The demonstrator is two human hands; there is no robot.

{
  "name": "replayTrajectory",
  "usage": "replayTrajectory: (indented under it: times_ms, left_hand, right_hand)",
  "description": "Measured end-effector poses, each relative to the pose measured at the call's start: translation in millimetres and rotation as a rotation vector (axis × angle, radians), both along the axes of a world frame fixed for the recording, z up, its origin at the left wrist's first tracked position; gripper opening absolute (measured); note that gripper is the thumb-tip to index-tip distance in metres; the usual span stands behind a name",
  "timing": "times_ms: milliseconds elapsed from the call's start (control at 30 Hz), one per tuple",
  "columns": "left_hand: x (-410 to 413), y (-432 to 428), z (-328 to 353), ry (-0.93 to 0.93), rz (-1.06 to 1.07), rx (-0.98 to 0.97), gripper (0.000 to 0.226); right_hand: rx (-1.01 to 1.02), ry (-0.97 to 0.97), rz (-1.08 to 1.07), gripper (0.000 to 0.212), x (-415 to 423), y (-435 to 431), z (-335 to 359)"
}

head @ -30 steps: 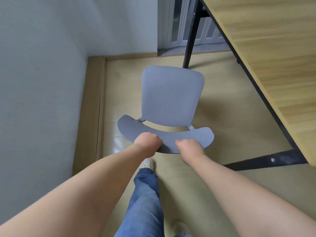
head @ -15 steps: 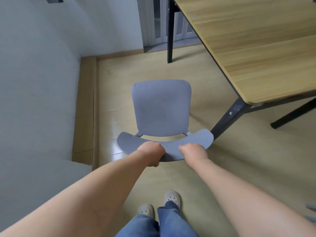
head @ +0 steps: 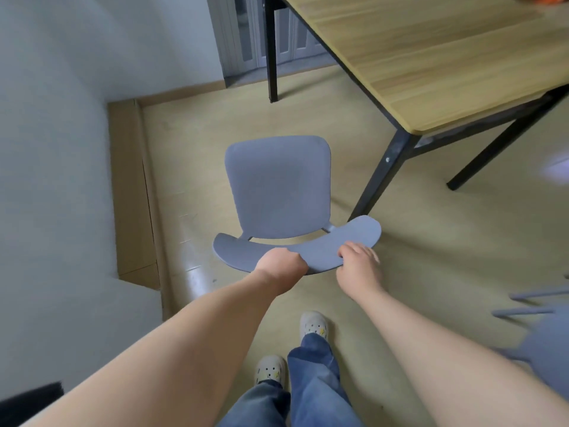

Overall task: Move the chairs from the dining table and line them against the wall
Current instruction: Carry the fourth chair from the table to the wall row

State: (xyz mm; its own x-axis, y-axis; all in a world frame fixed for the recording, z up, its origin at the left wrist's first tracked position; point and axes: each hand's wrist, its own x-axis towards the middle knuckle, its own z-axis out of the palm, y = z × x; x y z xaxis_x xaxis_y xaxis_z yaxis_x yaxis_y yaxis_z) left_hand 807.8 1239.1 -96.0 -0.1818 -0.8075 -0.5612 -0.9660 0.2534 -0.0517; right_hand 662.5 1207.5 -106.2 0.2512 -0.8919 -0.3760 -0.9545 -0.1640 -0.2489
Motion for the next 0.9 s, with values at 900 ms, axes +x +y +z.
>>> replayTrajectory:
  times_ms: [900]
  left_hand:
    - [-35, 14, -3, 0.769, 0.864, 0.248, 0.046]
  right_hand:
    - [0.449, -0.899, -1.423, 0.033, -5, 52, 6]
